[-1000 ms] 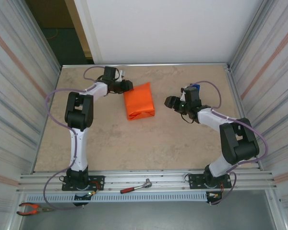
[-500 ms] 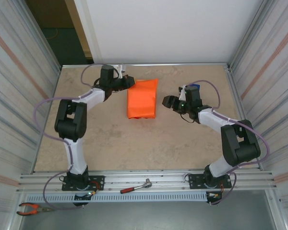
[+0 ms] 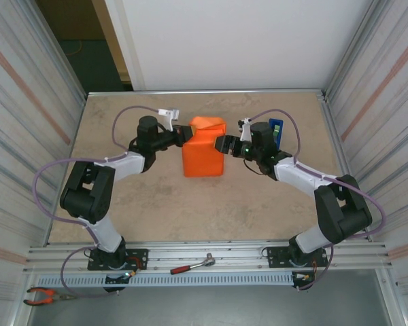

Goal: Wrap the gift box in paper

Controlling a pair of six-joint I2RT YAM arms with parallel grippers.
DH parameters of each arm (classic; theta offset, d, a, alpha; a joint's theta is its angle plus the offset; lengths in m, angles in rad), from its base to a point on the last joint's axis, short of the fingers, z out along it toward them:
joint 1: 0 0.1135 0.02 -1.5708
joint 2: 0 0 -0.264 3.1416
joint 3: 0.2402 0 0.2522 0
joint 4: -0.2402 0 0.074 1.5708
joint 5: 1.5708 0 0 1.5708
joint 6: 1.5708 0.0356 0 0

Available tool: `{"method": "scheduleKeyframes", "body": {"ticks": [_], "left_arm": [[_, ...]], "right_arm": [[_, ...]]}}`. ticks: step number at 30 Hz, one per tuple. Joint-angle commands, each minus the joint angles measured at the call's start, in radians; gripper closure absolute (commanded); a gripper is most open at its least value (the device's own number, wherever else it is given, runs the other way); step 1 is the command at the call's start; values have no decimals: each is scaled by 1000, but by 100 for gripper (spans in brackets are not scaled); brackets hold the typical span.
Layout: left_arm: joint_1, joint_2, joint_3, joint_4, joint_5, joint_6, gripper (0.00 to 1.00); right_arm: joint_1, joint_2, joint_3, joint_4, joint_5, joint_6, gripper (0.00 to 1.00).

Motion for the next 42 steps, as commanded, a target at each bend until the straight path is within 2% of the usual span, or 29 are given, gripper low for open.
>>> {"method": "scheduleKeyframes", "body": {"ticks": [1, 13, 14, 15, 19, 20, 22, 25, 31, 37, 42], "left_arm": [[2, -70, -36, 77, 10, 33, 100], [2, -137, -145, 131, 20, 13, 99], [3, -149, -152, 130, 17, 13, 94], [5, -168, -160, 128, 9, 11, 84], [18, -273, -201, 106, -74, 6, 35], [21, -304, -214, 101, -97, 8, 26], [24, -369, -234, 61, -152, 24, 14], [18, -435, -240, -34, -179, 67, 2], [-50, -512, -272, -184, -288, 196, 1], [-126, -467, -265, -218, -362, 249, 1], [-137, -426, -262, -192, -367, 250, 1]], "right_arm": [[14, -7, 35, 31, 74, -23, 27], [59, 47, 51, 11, 138, -33, 27], [63, 45, 40, 12, 143, -33, 27], [68, 40, 29, 11, 151, -33, 27], [87, 20, -10, 4, 176, -33, 28], [91, 16, -16, 1, 181, -33, 28], [101, 6, -29, -5, 191, -33, 28], [113, -2, -39, -16, 202, -34, 28], [130, -9, -48, -7, 212, -25, 28], [135, -52, -8, -28, 197, -29, 27], [135, -87, 39, -69, 194, -54, 26]]}}
